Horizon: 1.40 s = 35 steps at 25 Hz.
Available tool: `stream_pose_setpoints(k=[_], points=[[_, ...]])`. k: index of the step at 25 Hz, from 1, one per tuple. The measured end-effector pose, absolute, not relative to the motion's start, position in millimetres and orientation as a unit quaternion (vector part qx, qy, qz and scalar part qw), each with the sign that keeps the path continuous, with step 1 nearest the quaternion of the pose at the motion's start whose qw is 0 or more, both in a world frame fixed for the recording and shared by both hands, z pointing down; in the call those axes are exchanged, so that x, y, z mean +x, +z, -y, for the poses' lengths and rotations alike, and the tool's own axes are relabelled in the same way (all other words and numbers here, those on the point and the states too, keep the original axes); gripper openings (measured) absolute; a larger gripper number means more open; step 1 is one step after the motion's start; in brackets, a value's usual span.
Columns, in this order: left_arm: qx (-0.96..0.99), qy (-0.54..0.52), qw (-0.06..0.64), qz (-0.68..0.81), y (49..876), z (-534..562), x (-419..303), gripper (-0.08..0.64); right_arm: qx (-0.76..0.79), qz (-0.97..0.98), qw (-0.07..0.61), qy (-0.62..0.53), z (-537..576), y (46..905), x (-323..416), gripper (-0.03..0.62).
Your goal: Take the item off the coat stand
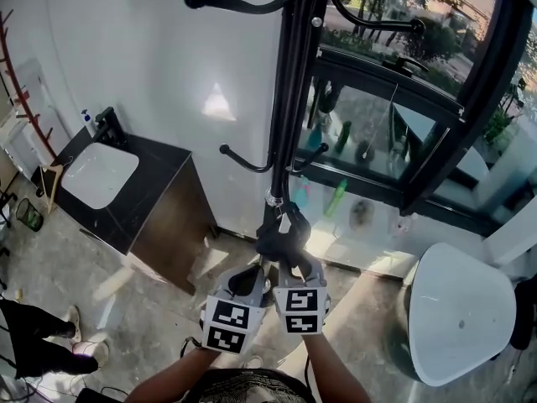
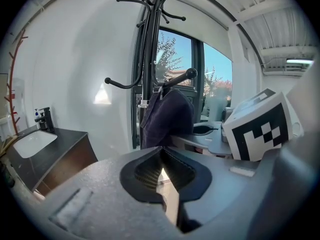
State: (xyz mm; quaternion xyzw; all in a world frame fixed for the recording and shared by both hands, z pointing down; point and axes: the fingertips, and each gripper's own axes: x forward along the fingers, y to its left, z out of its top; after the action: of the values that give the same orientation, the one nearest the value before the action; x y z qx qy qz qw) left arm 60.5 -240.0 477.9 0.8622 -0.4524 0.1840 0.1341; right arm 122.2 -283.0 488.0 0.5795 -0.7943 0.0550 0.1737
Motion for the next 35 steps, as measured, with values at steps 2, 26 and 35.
stream_pose_setpoints(k=[2, 26, 35], points=[[0.863, 0.184, 0.133, 0.451, 477, 239, 62, 0.005, 0.581, 0.793, 0.174, 0.051, 282, 486, 124, 0.018], [0.882, 0.168, 0.122, 0.424, 466, 211, 63, 0.005, 0.625, 0.767, 0.148, 0.012, 238, 452, 133, 0.017], [0.891, 0.167, 0.116, 0.407, 462, 194, 64, 0.005, 0.647, 0.750, 0.133, 0.003, 218, 436, 139, 0.015]])
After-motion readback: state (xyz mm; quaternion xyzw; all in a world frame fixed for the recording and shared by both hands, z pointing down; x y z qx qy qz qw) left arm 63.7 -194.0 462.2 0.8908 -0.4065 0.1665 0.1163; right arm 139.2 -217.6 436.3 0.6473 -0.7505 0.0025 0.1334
